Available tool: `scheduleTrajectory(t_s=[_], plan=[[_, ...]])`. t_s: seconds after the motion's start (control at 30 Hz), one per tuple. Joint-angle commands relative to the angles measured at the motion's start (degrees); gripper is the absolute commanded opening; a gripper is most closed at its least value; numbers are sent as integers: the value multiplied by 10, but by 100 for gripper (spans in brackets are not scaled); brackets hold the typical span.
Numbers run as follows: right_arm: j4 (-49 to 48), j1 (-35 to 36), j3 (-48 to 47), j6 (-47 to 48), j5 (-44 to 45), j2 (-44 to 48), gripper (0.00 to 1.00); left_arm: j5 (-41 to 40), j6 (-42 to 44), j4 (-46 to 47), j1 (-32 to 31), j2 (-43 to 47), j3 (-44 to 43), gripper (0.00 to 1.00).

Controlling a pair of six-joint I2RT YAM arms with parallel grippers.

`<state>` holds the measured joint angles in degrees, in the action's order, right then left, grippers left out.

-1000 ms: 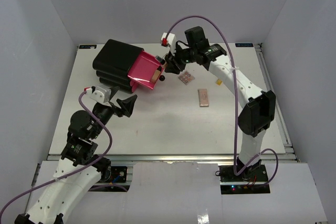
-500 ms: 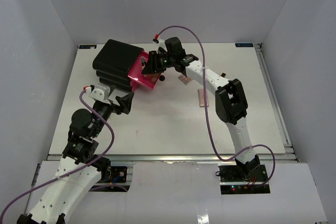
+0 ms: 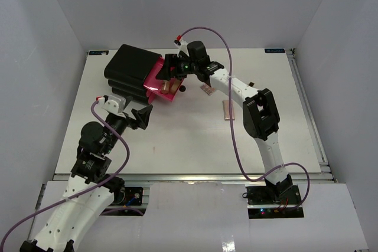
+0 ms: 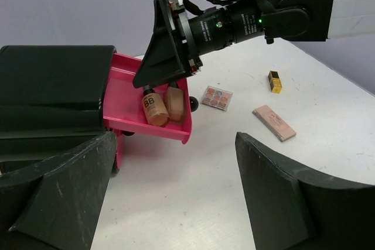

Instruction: Organize the makeup

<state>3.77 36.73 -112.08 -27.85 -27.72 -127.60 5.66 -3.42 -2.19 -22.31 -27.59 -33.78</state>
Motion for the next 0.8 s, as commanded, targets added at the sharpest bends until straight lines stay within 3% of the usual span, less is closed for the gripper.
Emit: scheduleTrajectory(t_s=[0.0, 0.17, 0.27, 0.4, 0.47, 0.53, 0.6, 0.7, 0.77], plan=[[-26, -5, 21, 35, -3, 70, 90, 51, 6, 13, 3, -11, 8, 93], [-21, -33, 72, 139, -50, 162, 90, 121, -2, 42, 3, -48, 9, 92], [-23, -73, 143, 232, -142, 236, 90, 180, -28, 59, 3, -105, -6, 85], [-74, -170, 292, 254, -313, 339, 91, 227, -65, 59, -8, -216, -65, 58], [-78, -205, 373, 271, -323, 391, 96, 205, -65, 41, -36, -273, -111, 45], [-62, -234, 432, 313, -287, 446, 99, 142, -41, 17, -104, -345, -171, 37], [-48, -251, 494, 350, -235, 518, 90, 91, -22, -23, -160, -410, -216, 33], [-67, -290, 586, 336, -182, 637, 54, -7, 2, -114, -207, -522, -338, 14], [-91, -304, 642, 333, -150, 687, 51, -61, 21, -149, -220, -590, -390, 10]])
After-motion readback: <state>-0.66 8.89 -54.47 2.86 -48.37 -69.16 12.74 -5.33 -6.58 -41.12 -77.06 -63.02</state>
